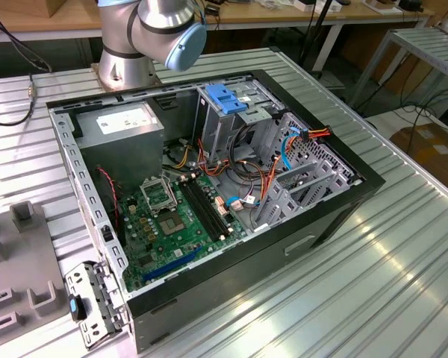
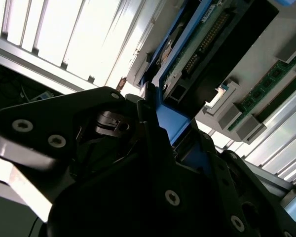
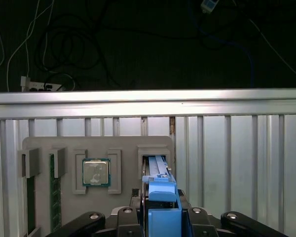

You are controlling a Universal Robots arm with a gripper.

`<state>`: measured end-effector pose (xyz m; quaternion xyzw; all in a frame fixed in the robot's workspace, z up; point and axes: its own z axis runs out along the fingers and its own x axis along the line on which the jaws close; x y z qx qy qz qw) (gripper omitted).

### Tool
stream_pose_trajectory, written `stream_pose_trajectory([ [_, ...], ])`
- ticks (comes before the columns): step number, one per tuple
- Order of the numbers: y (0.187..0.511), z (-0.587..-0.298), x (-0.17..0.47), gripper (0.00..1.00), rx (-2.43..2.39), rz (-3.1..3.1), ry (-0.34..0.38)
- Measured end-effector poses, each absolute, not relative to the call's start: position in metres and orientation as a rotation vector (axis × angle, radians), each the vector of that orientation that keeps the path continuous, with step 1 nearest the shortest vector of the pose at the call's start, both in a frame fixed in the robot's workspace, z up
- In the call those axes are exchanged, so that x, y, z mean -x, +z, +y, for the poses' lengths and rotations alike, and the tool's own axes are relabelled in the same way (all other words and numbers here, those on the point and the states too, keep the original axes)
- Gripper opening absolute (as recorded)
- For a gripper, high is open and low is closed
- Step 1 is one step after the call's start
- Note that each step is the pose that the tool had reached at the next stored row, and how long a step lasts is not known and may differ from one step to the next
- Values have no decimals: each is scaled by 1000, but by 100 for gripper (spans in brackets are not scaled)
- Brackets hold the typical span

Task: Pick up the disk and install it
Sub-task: 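Pick up the disk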

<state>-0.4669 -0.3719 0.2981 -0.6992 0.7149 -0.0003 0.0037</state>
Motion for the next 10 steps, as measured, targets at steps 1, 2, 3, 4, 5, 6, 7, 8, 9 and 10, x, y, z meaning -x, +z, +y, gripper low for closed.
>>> stream_pose_trajectory([
  [1, 298, -372, 467, 37, 2192, 2241, -1],
  [2, 299, -372, 467, 37, 2192, 2241, -1],
  [3, 300, -372, 467, 37, 2192, 2241, -1],
  [4, 300, -372, 467, 37, 2192, 2241, -1],
  [5, 302, -372, 467, 37, 2192, 2241, -1],
  [6, 303, -372, 467, 37, 2192, 2241, -1],
  [7, 304, -372, 467, 37, 2192, 2241, -1],
  [8, 306, -372, 467, 37, 2192, 2241, -1],
  [9, 307, -372, 467, 37, 2192, 2241, -1],
  [10, 310, -372, 467, 37, 2192, 2241, -1],
])
